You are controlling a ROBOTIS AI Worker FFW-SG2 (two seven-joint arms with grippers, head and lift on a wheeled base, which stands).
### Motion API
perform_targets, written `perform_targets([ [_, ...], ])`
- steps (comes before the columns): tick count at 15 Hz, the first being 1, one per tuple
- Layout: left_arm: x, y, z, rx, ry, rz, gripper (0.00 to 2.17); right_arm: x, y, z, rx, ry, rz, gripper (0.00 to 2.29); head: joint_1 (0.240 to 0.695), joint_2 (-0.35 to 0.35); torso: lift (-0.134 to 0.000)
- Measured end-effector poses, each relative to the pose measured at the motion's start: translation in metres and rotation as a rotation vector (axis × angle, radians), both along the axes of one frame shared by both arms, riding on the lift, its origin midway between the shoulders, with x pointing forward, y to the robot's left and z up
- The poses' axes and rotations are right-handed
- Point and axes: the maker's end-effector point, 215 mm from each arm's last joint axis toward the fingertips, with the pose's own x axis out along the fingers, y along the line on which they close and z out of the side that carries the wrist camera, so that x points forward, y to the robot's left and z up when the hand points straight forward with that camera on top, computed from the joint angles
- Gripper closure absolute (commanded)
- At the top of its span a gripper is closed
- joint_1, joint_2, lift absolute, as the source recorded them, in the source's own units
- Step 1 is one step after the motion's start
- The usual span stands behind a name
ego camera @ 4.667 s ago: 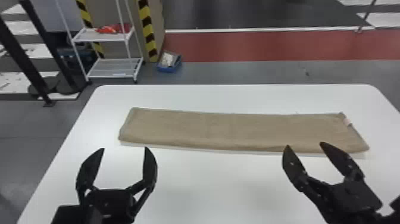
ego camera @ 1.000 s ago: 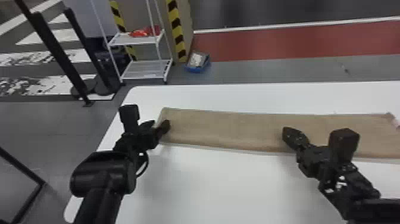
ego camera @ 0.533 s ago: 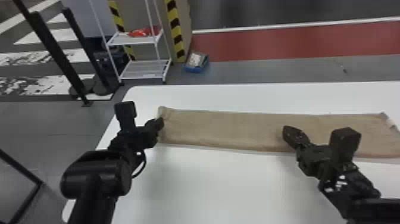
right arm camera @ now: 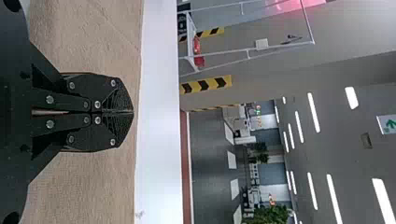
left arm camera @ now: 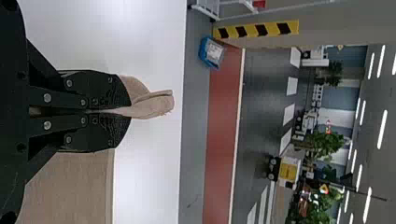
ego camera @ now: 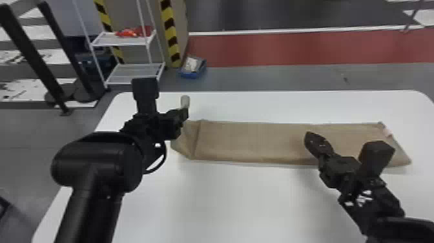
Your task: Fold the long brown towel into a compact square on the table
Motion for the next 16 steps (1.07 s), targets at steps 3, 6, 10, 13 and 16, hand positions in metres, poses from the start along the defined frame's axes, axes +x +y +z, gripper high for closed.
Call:
perform_targets([
  [3, 0.0, -0.112, 0.012, 0.0, -0.009, -0.125, 1.44, -0.008, -0.072, 0.023, -0.022, -0.04, -0.096, 1.67, 0.695, -0.169, -0.123],
  [6, 0.004, -0.166, -0.019, 0.098, -0.003, -0.192, 1.44, -0.023, -0.163, 0.038, -0.016, -0.056, -0.228, 1.67, 0.695, -0.291, -0.123],
  [10, 0.013, -0.193, -0.056, 0.144, -0.031, -0.22, 0.7, -0.038, -0.228, 0.039, -0.008, -0.053, -0.301, 1.67, 0.695, -0.35, -0.123],
  [13, 0.004, -0.208, -0.063, 0.1, -0.037, -0.245, 0.0, -0.033, -0.226, 0.033, -0.002, -0.045, -0.299, 1.26, 0.695, -0.35, -0.123],
  [16, -0.01, -0.215, -0.053, 0.052, -0.069, -0.256, 0.03, -0.021, -0.185, 0.027, 0.016, -0.029, -0.253, 0.74, 0.695, -0.35, -0.123],
])
